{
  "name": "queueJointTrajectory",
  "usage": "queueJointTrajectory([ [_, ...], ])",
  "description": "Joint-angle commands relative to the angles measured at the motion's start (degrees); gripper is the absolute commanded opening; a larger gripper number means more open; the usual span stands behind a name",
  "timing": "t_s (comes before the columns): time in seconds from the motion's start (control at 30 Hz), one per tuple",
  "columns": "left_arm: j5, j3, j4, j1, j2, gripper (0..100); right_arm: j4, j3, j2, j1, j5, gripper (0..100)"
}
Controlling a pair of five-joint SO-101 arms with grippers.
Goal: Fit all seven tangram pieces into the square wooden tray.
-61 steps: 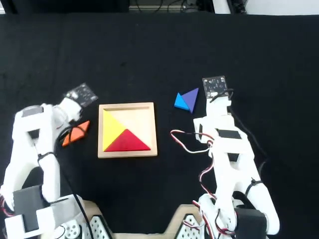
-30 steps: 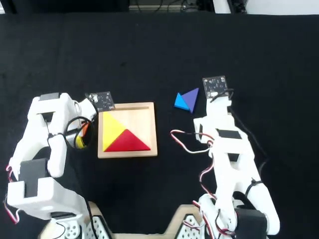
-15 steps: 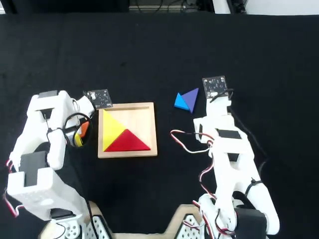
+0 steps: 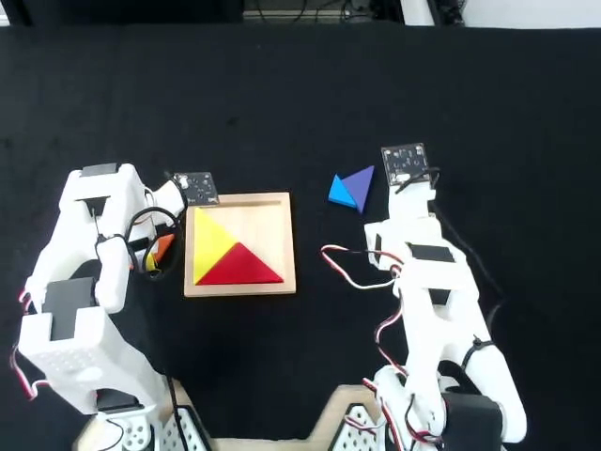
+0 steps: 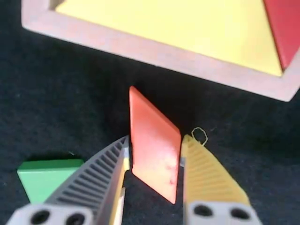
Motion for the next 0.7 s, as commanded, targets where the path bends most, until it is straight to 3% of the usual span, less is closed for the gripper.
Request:
queueJointTrajectory([
  [0.0, -6.51, -2.95, 0.18, 1.36, 0.09, 10, 0.09, -1.01, -1.63, -0.79, 0.79, 3.4],
  [0.1, -7.38, -3.47, 2.9, 1.45, -0.44, 3, 0.09, -1.01, -1.63, -0.79, 0.79, 3.4],
  [0.43, -7.56, -12.79, 17.76, 5.58, -0.53, 4, 0.09, -1.01, -1.63, -0.79, 0.79, 3.4],
  [0.67, -7.12, -28.0, 28.57, 14.37, -0.62, 4, 0.09, -1.19, -1.63, -0.35, 0.79, 3.3],
])
